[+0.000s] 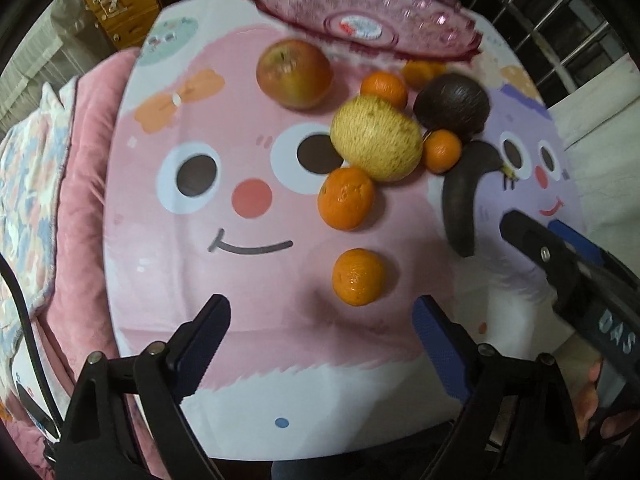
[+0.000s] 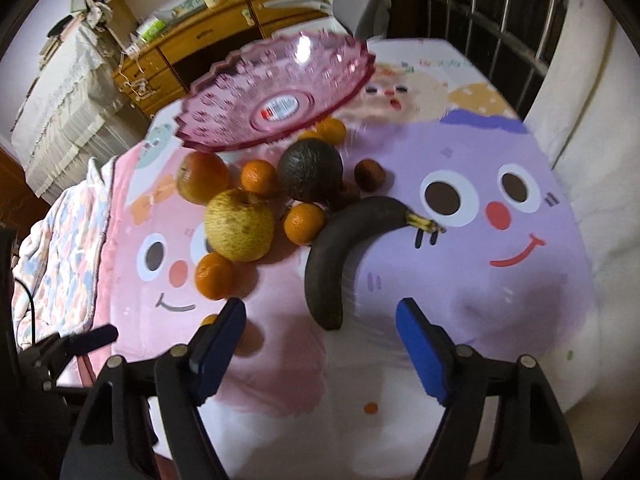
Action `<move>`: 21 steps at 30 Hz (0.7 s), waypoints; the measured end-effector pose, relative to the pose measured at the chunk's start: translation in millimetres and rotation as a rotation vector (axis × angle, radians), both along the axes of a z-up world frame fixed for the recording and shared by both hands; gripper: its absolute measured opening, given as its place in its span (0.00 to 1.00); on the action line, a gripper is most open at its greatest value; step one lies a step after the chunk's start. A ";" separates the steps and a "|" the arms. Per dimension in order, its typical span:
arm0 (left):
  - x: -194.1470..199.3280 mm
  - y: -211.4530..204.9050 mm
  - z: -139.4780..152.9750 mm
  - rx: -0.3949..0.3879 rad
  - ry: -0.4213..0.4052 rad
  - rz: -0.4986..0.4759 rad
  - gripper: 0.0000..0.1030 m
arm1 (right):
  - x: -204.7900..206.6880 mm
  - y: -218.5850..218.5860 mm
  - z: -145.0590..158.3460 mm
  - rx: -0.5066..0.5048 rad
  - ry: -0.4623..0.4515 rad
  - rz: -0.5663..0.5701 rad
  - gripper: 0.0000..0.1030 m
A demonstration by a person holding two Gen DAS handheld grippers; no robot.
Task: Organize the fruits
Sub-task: 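Grasp the lone tangerine with the left tool while the right tool grasps the black banana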
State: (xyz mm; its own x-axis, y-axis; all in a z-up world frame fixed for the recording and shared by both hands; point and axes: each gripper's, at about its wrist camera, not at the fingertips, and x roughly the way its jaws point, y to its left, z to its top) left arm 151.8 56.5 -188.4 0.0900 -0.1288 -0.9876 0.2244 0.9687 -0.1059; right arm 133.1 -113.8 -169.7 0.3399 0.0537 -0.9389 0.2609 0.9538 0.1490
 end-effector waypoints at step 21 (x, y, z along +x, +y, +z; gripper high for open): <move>18.4 -13.1 -65.6 -0.029 0.163 0.100 0.55 | 65.6 -6.4 -69.2 -0.029 0.201 0.019 0.53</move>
State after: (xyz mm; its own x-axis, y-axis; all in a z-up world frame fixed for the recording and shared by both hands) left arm 170.3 43.4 -254.1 -0.0575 -0.1555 -0.9862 0.1046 0.9814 -0.1609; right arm 198.7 -120.1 -238.8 0.1445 0.0308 -0.9890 0.2644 0.9620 0.0686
